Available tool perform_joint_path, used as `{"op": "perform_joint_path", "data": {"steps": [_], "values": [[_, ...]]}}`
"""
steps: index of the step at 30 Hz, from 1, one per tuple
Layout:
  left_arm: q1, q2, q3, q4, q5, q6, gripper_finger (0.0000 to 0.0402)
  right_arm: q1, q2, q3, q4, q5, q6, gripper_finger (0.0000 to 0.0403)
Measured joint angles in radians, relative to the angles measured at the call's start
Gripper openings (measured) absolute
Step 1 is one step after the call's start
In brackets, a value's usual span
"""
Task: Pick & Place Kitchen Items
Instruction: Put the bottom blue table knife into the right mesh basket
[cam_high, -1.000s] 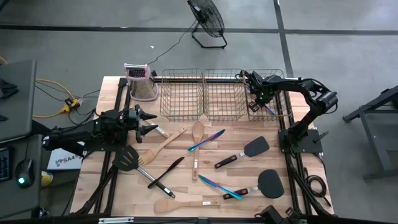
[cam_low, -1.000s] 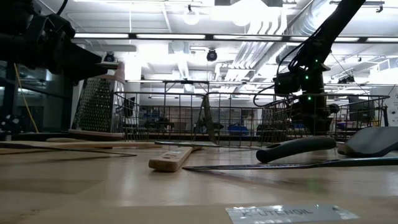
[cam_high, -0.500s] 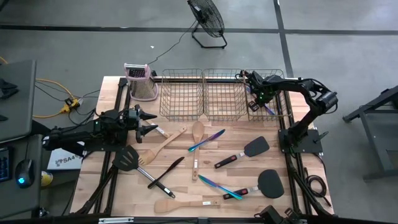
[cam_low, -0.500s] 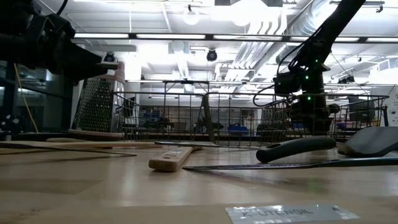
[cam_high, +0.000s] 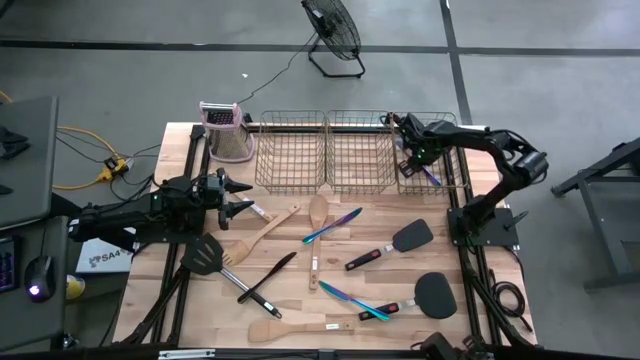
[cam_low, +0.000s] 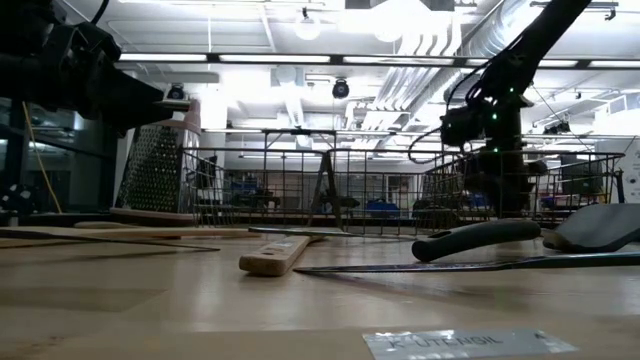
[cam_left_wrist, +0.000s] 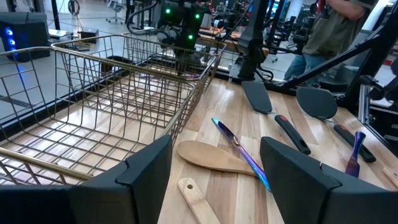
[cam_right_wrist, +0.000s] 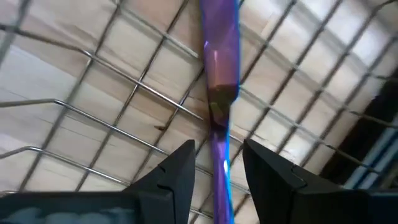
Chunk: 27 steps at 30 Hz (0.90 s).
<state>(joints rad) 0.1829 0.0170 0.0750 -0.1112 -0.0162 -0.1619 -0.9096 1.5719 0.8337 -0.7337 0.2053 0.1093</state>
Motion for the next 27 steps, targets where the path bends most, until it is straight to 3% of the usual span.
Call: {"op": "perform_joint_path", "data": {"steps": [20,27], "values": [[0.000,0.000,0.000,0.000,0.000,0.000,0.0241,0.000,-0.334,0.000,-0.029,0.026,0.173,0.0127],[0.000,0.000,0.000,0.000,0.000,0.000,0.0241,0.000,-0.434,0.001,-0.029,-0.078,0.231,0.0127]]}}
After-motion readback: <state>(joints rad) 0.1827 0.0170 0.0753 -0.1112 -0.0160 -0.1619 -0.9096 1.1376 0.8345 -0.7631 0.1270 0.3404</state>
